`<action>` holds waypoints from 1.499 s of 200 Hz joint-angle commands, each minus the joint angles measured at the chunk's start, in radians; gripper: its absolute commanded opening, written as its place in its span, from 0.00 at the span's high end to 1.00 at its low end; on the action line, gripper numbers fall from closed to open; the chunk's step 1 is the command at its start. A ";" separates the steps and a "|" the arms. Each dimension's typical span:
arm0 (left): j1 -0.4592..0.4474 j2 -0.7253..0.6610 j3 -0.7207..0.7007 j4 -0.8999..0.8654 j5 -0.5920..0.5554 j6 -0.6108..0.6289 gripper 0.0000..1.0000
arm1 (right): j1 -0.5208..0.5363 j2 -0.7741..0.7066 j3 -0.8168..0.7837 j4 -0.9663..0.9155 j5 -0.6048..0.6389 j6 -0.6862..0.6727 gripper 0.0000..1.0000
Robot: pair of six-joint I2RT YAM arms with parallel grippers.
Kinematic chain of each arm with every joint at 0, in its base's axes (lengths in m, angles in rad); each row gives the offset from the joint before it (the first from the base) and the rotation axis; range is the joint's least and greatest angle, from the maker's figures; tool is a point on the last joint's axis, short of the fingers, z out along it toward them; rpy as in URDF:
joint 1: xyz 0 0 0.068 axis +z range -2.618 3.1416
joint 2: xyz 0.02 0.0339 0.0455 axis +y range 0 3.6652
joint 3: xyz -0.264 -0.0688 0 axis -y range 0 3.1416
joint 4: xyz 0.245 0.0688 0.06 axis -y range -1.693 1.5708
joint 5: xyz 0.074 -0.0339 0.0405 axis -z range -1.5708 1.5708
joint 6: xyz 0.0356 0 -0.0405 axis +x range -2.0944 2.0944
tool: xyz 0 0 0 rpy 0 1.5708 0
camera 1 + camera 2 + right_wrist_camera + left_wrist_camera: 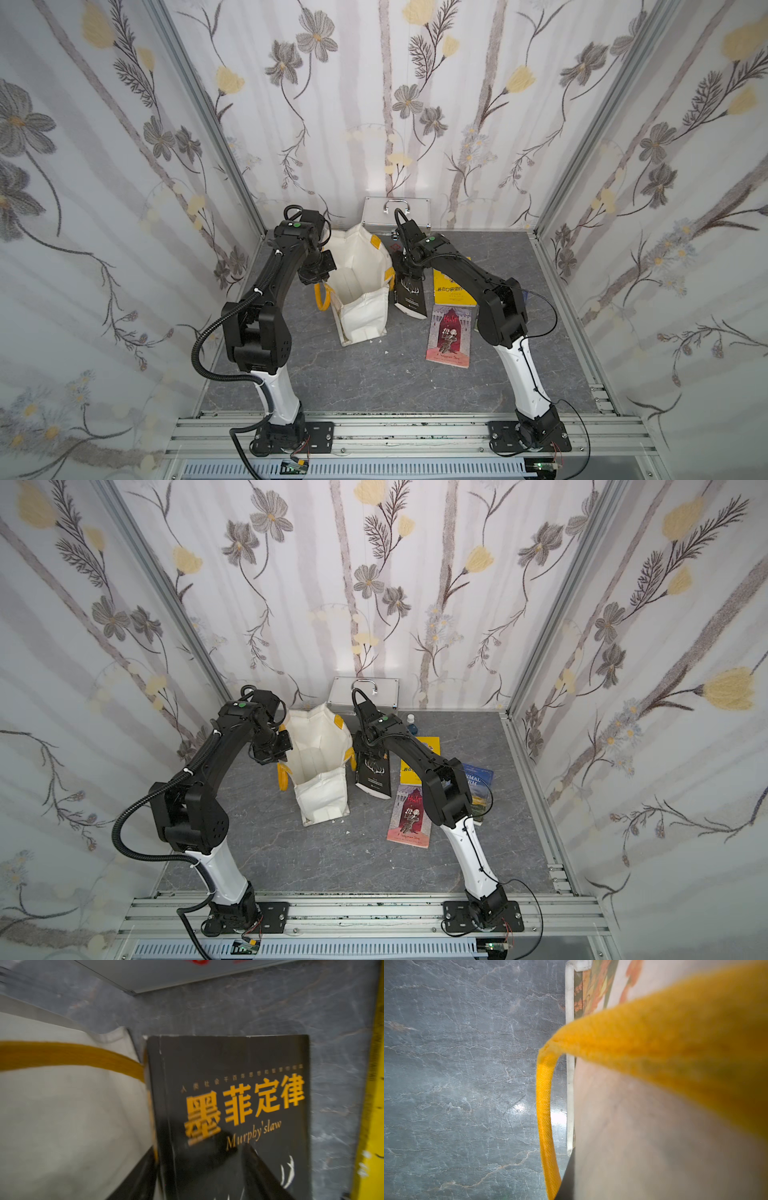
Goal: Take out the books from the canvas bag
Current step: Move the canvas bag to the center of the board, then reset both arms
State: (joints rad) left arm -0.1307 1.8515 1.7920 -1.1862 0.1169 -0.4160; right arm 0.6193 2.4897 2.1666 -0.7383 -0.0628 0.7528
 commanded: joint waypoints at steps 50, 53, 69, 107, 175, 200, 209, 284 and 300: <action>0.133 0.294 0.457 -0.035 -0.073 0.010 1.00 | -0.039 -0.343 -0.285 0.202 0.008 0.108 0.00; 0.138 0.305 0.478 -0.039 -0.079 0.009 1.00 | -0.040 -0.358 -0.309 0.202 0.011 0.108 0.00; 0.157 0.361 0.561 -0.033 -0.105 -0.002 1.00 | -0.042 -0.441 -0.423 0.202 0.027 0.106 0.00; 0.187 0.411 0.596 0.078 -0.076 -0.014 0.37 | -0.056 -0.585 -0.649 0.196 0.027 0.117 0.00; 0.189 0.212 0.521 0.052 -0.243 -0.004 0.00 | -0.132 -0.788 -0.754 0.195 0.094 0.047 0.00; 0.187 0.115 0.514 -0.002 -0.202 0.036 0.00 | -0.218 -0.867 -0.820 0.211 0.106 -0.026 0.00; 0.186 0.079 0.504 -0.031 -0.184 0.036 0.00 | -0.255 -0.885 -0.849 0.219 0.112 -0.048 0.00; 0.169 -0.476 -0.157 0.116 -0.160 0.039 0.00 | -0.510 -1.161 -1.258 0.407 0.200 -0.261 0.00; 0.168 -0.600 -0.345 0.200 -0.133 0.058 0.00 | -0.553 -1.210 -1.368 0.511 0.126 -0.319 0.00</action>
State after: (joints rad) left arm 0.0395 1.3766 1.6302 -1.1053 -0.0391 -0.3794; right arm 0.1074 1.3327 0.9127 -0.4194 0.1101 0.5442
